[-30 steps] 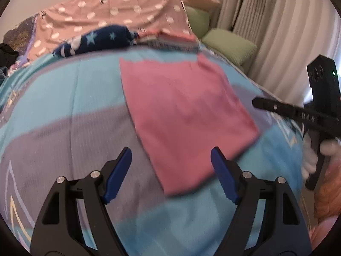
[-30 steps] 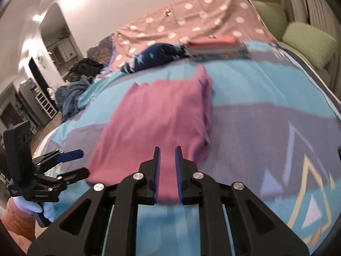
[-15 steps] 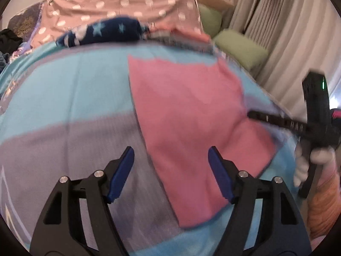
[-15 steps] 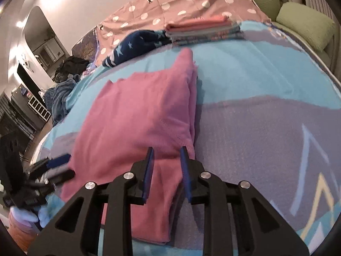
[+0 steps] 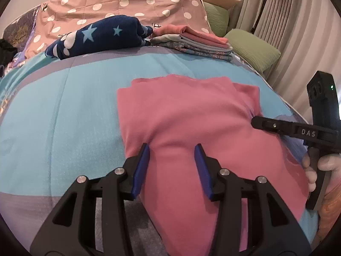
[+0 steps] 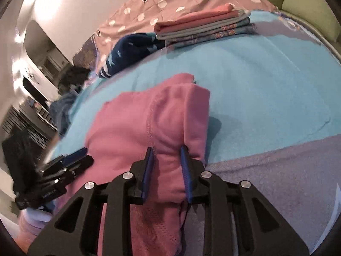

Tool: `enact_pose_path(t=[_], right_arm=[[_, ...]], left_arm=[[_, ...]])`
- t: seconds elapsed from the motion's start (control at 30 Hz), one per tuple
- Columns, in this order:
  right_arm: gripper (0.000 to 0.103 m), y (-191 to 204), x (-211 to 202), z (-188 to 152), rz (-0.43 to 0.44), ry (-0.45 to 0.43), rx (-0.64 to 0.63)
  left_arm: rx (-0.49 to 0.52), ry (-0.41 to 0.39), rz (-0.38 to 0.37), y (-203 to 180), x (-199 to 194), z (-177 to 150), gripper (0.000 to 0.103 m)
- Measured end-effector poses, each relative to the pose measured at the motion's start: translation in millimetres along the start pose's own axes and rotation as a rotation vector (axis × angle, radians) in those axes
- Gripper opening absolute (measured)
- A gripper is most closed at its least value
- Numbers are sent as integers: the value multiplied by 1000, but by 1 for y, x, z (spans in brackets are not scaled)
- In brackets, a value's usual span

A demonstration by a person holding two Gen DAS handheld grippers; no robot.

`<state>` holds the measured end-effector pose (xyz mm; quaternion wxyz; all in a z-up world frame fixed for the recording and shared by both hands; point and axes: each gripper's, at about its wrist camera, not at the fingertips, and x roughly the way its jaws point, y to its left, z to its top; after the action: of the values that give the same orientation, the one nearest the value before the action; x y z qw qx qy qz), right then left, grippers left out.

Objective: Fold small clothes
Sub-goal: 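Grasp the pink shirt's end with the left gripper while the right gripper grasps it too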

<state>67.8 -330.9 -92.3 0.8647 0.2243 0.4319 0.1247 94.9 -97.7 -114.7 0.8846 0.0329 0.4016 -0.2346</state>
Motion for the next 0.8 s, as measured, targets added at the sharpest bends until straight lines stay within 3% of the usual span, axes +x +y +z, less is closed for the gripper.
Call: enact_pose_path(t=[0.13,0.4,0.43,0.53,0.67,0.8], right_arm=[[26,5,0,-2,-20,-7,-25],[28,6,-22,0,-7,-27,-21],[31,6,-33,1,0,-48,-26],[44,-1,-57,1,-2,-75,-29],[47,-19,-61,-3,-8,-16,-5],[48,-24,-46,-15,46,70,12]], left_arm=[[30,1,25,-6,3,-2,47],[-1,-3,-10,2,-5,1,48],[-17,-4,-22,5,-10,1,50],[-92,-12,-34,16,-26,0,76],[-69,-22,-6,18,-36,-5,78],[-94,18,-37,22,-26,-11,78]])
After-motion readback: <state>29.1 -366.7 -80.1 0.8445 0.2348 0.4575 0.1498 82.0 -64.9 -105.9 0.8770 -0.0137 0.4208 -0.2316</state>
